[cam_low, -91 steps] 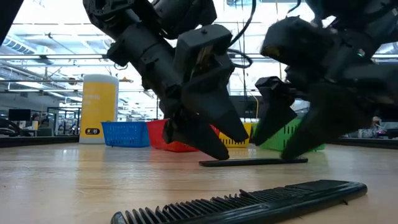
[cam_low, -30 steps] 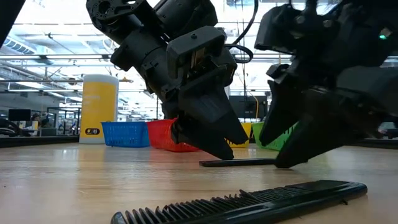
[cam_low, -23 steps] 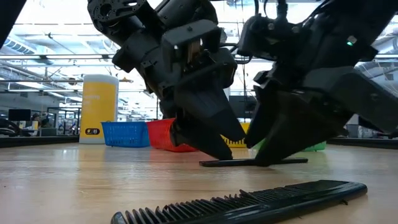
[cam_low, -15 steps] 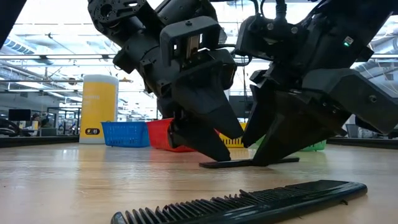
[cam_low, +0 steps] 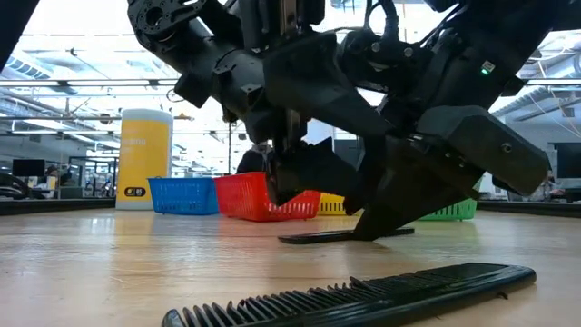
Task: Pick & Place Travel size toiletries
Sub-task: Put the black comb into the blue bin
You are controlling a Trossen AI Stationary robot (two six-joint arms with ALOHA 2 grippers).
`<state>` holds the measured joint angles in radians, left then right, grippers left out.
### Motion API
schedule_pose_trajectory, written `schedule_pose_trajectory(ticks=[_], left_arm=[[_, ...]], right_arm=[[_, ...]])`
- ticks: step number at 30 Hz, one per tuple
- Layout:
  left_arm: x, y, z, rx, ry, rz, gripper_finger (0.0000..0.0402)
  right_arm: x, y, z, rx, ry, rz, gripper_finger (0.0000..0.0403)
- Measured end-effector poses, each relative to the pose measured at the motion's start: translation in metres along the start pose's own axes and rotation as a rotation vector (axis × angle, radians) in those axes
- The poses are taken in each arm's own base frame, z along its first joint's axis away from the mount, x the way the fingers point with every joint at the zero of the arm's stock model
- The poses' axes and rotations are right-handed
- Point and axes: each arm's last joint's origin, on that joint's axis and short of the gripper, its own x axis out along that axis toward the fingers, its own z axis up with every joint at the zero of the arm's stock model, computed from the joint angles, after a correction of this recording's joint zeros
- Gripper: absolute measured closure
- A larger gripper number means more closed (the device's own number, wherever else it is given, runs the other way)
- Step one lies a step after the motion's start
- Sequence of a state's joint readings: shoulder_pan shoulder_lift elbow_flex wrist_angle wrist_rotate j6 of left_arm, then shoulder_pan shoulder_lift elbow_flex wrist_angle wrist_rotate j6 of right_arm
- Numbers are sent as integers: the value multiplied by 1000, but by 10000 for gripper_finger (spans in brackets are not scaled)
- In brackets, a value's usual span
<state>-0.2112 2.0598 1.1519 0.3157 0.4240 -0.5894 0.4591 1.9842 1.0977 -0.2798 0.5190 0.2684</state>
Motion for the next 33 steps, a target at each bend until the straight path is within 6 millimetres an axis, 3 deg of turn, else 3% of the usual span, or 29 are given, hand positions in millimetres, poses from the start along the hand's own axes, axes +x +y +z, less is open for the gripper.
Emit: schedule_pose_trajectory(ticks=[9,23,28,33], left_arm=[[-1,8,-11,-105,88,119,158],[-22,-15,-4,-23,92,282,158],[-27,-4,-7,-17,110,445,158],[-26,9,-9,-70,130,470,158]], right_arm=[[0,0,0,1,0,-3,140],[0,0,0,4,3,22,140],[2,-3,1,-7,7,25,140],[4,-6,2,2,21,61,140]])
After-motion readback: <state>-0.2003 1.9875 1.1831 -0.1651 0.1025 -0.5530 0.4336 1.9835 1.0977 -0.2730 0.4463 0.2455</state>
